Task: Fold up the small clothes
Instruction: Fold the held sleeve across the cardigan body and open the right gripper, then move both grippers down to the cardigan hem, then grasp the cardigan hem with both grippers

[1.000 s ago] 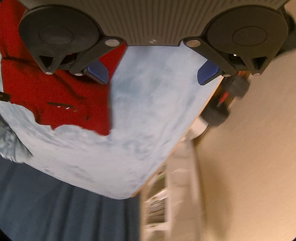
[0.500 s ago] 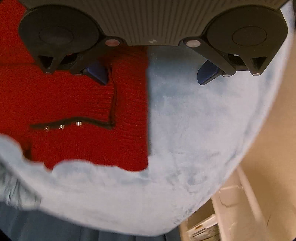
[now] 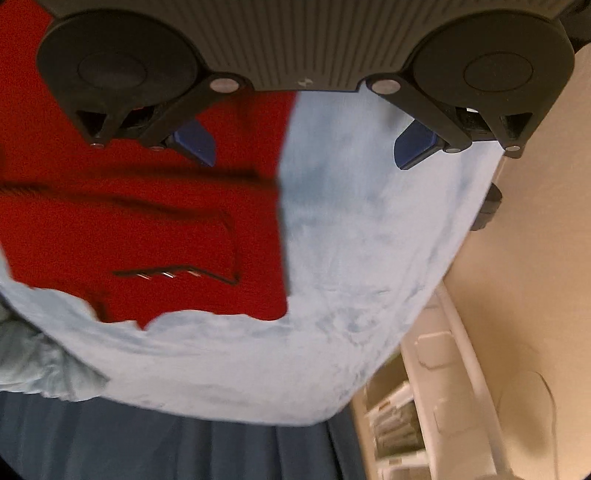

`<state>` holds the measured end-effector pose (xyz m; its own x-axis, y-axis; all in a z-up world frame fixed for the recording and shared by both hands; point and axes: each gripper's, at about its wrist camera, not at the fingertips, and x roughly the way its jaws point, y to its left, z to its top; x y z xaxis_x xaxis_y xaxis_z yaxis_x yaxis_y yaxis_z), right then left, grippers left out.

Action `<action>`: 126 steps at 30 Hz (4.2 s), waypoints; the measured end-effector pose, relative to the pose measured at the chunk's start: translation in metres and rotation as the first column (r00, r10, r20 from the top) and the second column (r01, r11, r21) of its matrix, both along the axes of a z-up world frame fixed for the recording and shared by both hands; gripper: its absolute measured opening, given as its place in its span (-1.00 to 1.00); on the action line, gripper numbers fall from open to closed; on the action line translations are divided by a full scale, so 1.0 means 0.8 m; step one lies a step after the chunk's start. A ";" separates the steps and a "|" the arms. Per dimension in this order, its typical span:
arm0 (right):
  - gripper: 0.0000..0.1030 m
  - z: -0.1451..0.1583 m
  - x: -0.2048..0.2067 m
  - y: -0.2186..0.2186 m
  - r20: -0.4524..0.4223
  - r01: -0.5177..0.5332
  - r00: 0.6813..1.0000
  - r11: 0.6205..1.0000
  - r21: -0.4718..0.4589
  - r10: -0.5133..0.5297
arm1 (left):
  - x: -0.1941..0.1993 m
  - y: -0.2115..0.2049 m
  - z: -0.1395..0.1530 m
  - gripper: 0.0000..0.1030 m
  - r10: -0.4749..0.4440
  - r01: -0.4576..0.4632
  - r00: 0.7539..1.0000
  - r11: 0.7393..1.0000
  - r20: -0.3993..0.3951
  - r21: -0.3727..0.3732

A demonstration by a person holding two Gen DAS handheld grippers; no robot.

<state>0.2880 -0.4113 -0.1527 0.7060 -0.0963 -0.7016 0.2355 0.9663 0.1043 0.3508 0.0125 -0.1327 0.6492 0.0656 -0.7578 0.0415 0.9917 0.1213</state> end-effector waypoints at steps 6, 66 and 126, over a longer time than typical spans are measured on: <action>0.48 0.078 -0.186 0.056 0.072 -0.103 0.992 0.994 -0.041 0.106 | -0.156 0.000 0.048 0.99 -0.004 0.003 0.999 1.000 -0.034 -0.028; 0.66 0.115 -0.399 0.087 0.001 -0.071 0.998 0.996 0.054 0.071 | -0.301 0.011 0.068 0.99 -0.028 0.026 0.998 0.999 -0.052 -0.038; -0.68 0.087 -0.466 -0.006 -0.246 0.099 0.969 0.869 0.485 0.026 | -0.373 0.069 0.048 -0.77 -0.083 -0.023 0.945 0.949 -0.317 -0.315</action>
<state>-0.0848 -0.4164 -0.0832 0.5158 0.2820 -0.8089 0.3477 0.7940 0.4986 0.0523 0.0680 -0.0947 0.3641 -0.2228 -0.9043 0.0560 0.9744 -0.2175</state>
